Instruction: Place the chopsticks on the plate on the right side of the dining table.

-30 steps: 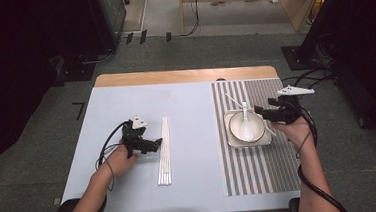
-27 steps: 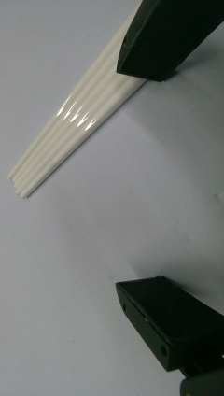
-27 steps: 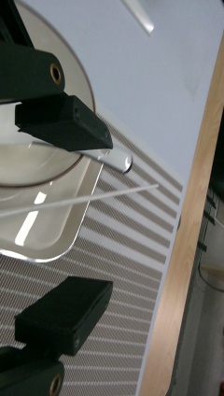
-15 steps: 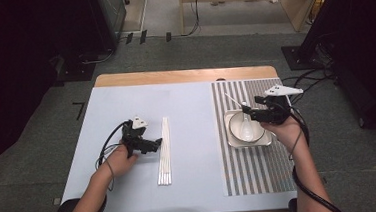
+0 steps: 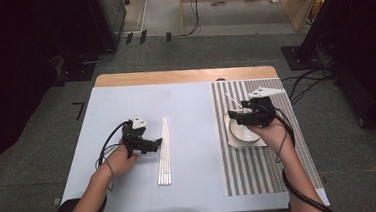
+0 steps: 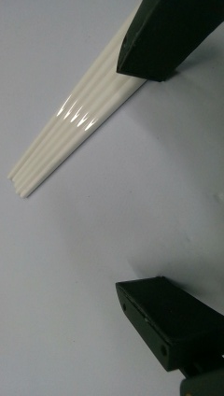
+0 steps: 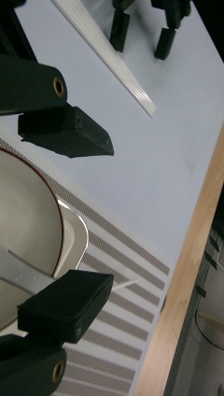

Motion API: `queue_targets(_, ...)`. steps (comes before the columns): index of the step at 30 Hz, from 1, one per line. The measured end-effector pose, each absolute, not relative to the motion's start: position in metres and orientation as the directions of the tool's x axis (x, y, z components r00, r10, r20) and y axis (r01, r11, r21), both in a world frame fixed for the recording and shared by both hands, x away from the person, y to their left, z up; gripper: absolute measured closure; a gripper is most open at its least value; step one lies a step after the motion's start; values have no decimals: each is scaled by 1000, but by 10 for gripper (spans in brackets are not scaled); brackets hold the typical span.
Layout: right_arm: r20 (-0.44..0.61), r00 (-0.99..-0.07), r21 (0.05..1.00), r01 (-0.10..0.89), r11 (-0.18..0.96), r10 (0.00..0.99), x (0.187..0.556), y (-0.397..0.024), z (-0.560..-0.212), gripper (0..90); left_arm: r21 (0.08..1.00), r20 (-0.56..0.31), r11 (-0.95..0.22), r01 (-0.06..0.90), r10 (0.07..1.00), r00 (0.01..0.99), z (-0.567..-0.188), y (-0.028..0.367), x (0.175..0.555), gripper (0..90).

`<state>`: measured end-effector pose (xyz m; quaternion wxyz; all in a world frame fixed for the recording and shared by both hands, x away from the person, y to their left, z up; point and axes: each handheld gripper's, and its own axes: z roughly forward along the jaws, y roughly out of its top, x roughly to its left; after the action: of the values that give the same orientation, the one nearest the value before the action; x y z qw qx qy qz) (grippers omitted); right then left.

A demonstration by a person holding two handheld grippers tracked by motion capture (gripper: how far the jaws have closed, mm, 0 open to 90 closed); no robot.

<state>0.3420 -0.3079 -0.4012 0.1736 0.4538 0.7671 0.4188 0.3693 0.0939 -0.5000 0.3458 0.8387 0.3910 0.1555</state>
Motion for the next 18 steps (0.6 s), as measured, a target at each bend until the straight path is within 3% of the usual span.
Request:
queue_targets(9,76,-575,804,518,291,814,339,-282,-407,379,702,-10,-454,549,764,645,-500,94,369,0)
queue_targets(18,42,-592,811,491,319,805,337,-262,-412,378,702,-10,-455,548,764,646,-500,94,369,0)
